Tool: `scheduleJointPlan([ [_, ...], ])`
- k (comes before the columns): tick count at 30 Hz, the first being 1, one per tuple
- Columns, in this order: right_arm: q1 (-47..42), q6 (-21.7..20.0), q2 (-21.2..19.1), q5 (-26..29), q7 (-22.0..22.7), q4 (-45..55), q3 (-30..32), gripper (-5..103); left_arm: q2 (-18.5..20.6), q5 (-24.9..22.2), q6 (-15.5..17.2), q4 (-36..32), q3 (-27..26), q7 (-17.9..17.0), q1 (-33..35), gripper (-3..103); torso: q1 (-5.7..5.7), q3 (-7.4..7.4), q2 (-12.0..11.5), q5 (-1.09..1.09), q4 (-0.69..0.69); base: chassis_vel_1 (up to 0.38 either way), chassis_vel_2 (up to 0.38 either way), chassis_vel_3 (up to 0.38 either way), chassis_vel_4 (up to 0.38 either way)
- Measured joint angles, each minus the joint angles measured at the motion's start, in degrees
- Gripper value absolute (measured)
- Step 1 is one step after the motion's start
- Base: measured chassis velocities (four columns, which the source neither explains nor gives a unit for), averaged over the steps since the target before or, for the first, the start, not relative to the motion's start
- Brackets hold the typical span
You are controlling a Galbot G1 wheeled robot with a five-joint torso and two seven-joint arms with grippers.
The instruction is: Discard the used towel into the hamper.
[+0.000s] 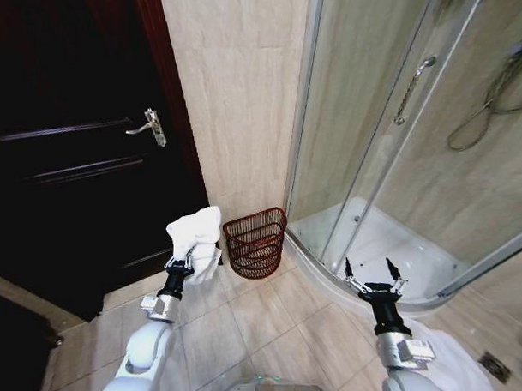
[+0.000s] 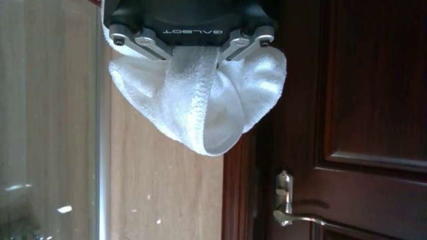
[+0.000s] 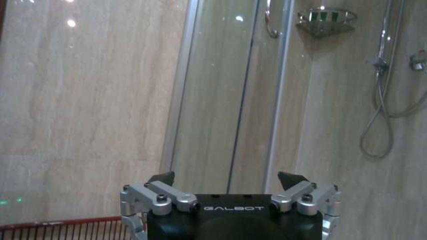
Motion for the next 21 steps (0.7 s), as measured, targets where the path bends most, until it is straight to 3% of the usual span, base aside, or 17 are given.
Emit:
scheduleJointPlan([
  [21,-0.8,0.4,0.0,0.0,0.6,-0.2,0.2,100,0.2,-1.7,-2.1,1.2,-0.1,1.5,-1.2,8,-1.99,-2.89,-4.9,0.0,0.0,0.0,0.0,0.0,0.0],
])
